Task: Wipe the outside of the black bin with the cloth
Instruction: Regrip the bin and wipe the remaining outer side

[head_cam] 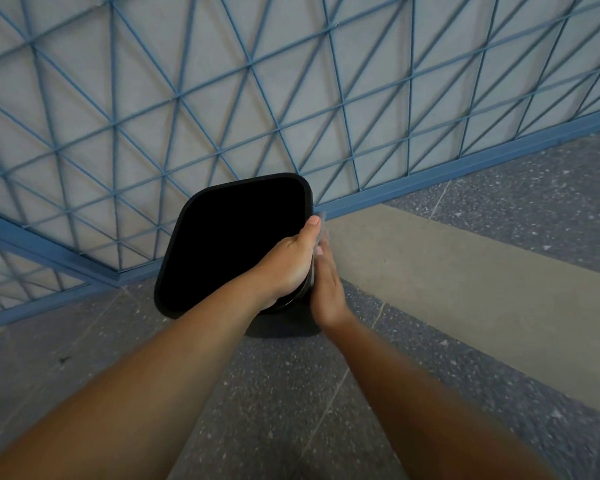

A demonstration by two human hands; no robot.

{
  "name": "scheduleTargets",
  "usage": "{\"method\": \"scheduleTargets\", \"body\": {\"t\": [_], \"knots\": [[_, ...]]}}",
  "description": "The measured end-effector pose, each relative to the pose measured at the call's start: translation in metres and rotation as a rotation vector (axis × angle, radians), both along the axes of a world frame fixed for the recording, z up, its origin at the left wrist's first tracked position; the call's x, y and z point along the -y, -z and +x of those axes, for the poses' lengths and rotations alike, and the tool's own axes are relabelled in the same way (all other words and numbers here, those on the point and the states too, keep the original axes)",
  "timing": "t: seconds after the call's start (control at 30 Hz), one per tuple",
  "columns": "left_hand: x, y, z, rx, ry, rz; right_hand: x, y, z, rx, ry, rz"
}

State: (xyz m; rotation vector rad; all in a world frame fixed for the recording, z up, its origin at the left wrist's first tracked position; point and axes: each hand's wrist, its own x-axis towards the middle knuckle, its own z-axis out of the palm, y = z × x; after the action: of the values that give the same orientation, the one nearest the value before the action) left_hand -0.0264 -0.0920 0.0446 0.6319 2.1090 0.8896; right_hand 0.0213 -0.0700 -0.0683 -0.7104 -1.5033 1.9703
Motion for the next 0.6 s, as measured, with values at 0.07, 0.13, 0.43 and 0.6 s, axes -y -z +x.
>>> {"method": "scheduleTargets", "body": {"t": [0.07, 0.13, 0.43, 0.6], "knots": [[0.001, 0.001, -0.002, -0.017, -0.012, -0.023, 0.023, -0.003, 0.009, -0.02, 0.01, 0.002], [0.002, 0.0, -0.002, -0.037, -0.016, -0.053, 0.045, -0.002, 0.021, -0.067, 0.013, -0.023], [0.001, -0.001, 0.0, -0.046, -0.035, -0.043, 0.047, 0.002, 0.017, -0.094, 0.049, -0.053], [-0.001, -0.001, -0.002, -0.028, -0.042, -0.038, 0.017, 0.015, 0.0, -0.026, 0.046, -0.097]]}}
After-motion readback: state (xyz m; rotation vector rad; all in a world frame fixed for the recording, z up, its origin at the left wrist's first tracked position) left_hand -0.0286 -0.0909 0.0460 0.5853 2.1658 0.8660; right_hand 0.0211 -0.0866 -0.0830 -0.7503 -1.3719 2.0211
